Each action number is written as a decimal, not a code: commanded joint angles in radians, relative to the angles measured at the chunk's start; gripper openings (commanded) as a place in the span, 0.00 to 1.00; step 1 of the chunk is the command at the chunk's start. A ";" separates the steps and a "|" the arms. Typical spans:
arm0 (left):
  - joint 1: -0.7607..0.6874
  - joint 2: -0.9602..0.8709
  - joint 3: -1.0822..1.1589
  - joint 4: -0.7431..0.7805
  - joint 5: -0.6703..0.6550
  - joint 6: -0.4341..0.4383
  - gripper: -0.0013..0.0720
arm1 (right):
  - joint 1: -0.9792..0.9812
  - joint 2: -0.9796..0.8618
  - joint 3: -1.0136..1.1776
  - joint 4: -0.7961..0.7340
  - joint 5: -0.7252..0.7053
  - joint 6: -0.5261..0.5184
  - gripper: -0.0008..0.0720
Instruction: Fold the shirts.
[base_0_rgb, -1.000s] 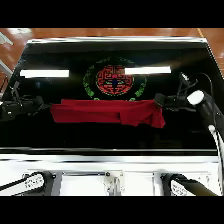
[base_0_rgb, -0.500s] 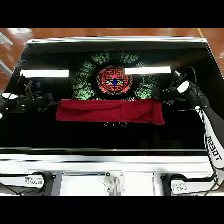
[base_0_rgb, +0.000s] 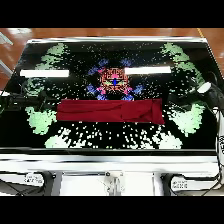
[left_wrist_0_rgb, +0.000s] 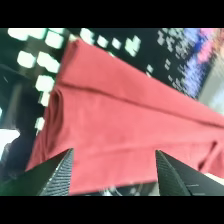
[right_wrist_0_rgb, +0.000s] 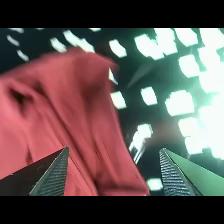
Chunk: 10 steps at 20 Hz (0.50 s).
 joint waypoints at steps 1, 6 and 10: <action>0.006 0.013 0.025 -0.003 -0.122 -0.010 0.78 | -0.086 -0.030 -0.003 0.091 0.133 -0.034 0.97; -0.048 0.079 0.025 -0.003 -0.135 0.011 0.72 | 0.002 -0.129 -0.003 0.159 0.069 -0.038 0.97; -0.095 0.125 0.025 -0.003 -0.135 0.012 0.72 | 0.062 -0.198 -0.003 0.169 0.036 -0.029 0.97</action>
